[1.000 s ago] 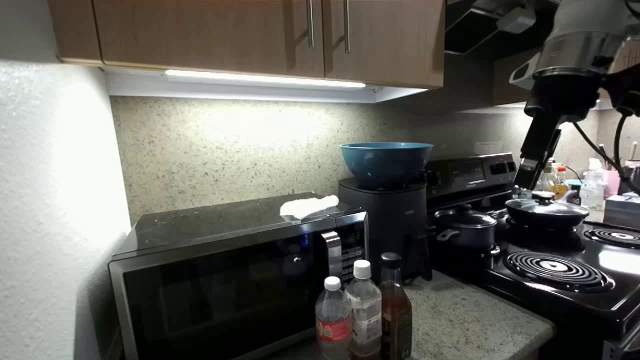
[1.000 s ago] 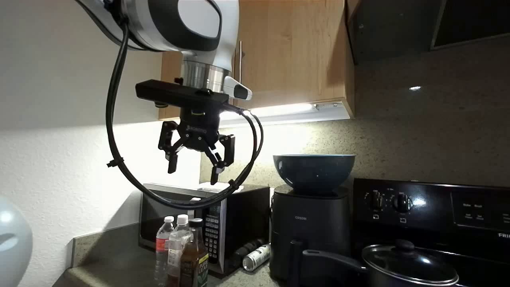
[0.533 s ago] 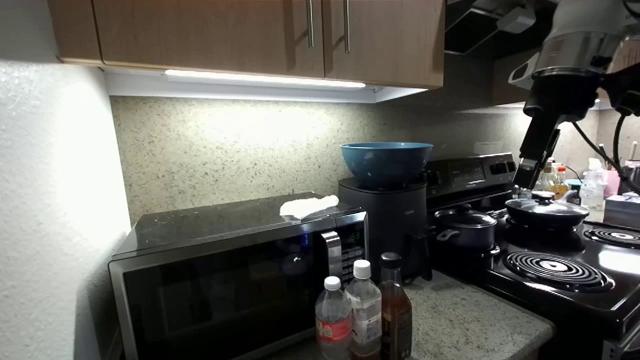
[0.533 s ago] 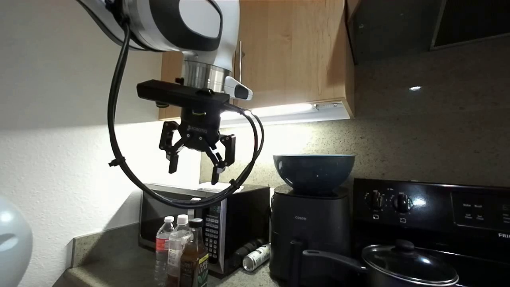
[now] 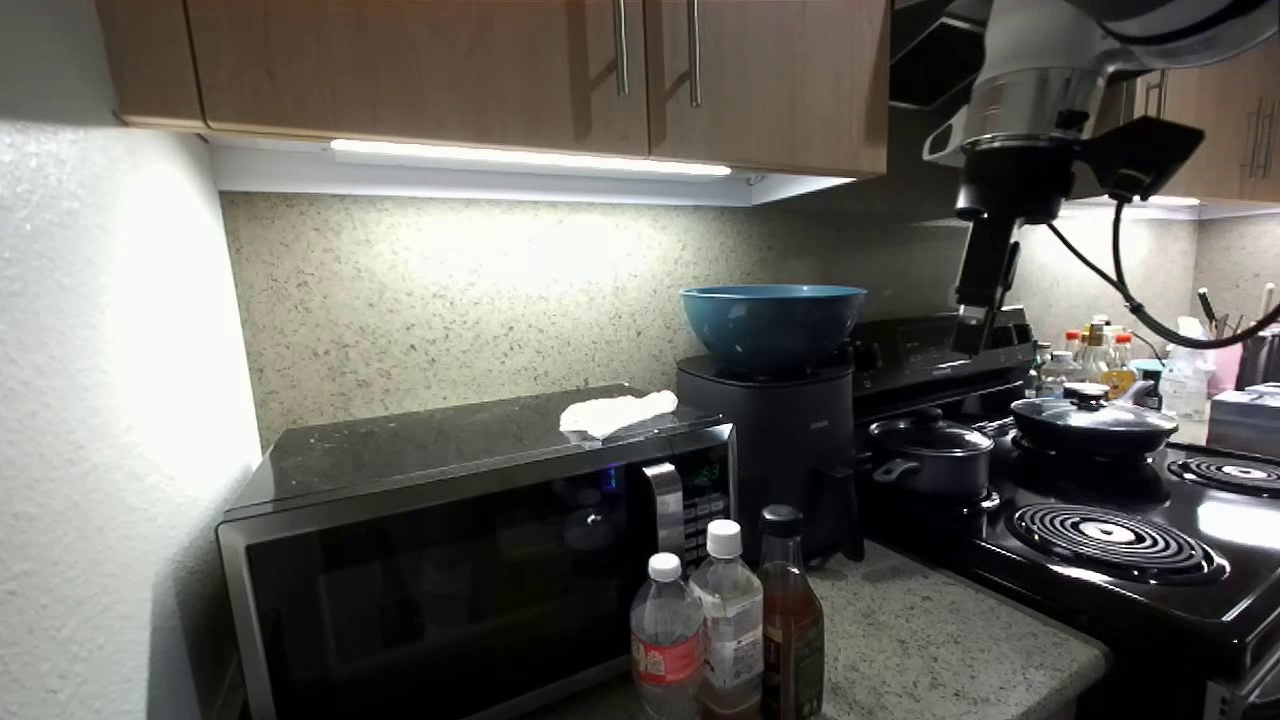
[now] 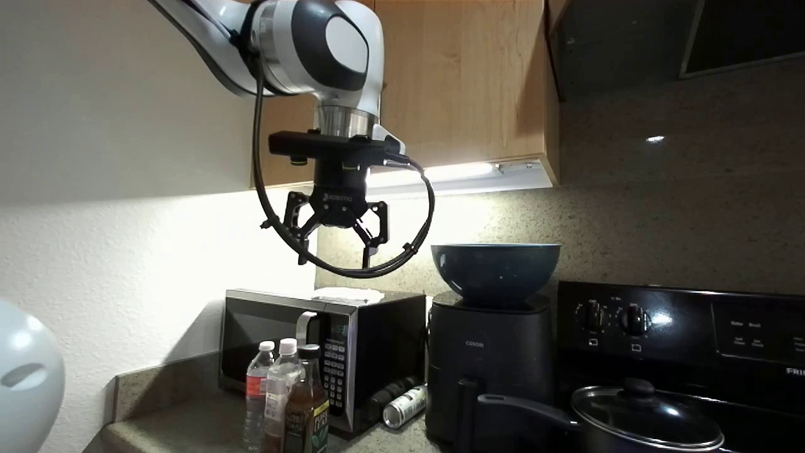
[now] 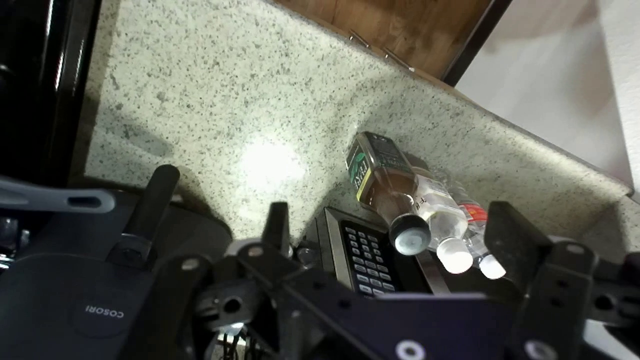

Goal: Use the cloth to clean the microwave

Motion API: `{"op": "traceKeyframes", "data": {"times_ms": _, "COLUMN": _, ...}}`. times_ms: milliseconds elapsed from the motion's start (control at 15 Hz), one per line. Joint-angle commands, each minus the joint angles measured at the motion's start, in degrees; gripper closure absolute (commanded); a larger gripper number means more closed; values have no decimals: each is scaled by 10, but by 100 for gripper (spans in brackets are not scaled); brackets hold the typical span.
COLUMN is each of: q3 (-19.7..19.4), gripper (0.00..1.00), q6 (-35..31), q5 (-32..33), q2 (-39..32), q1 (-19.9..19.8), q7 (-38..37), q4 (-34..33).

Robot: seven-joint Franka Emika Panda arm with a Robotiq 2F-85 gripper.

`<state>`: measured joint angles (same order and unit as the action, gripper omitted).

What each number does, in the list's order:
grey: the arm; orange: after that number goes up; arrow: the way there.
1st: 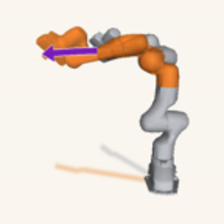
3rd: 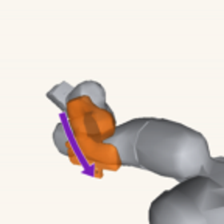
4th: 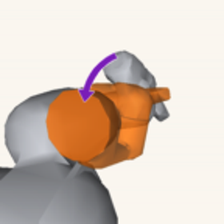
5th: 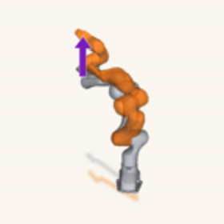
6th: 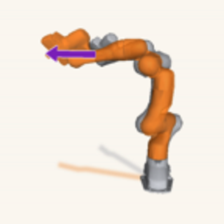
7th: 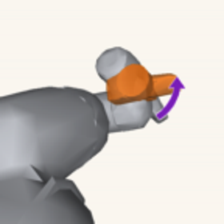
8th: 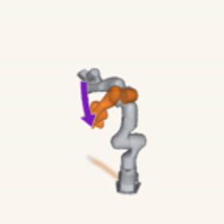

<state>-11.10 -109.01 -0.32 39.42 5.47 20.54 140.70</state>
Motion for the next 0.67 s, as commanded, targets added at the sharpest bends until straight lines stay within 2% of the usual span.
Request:
{"op": "traceKeyframes", "data": {"times_ms": 0, "q3": 28, "gripper": 0, "q6": 33, "q5": 25, "q2": -81, "q1": 1, "q7": 30, "q4": -77}}
{"op": "traceKeyframes", "data": {"times_ms": 67, "q3": 25, "gripper": 0, "q6": 5, "q5": 3, "q2": -45, "q1": -6, "q7": 10, "q4": -38}}
{"op": "traceKeyframes", "data": {"times_ms": 467, "q3": 29, "gripper": 0, "q6": 6, "q5": 2, "q2": -58, "q1": -9, "q7": 9, "q4": -49}}
{"op": "traceKeyframes", "data": {"times_ms": 600, "q3": 27, "gripper": 0, "q6": -13, "q5": -39, "q2": -83, "q1": 6, "q7": -1, "q4": -67}}
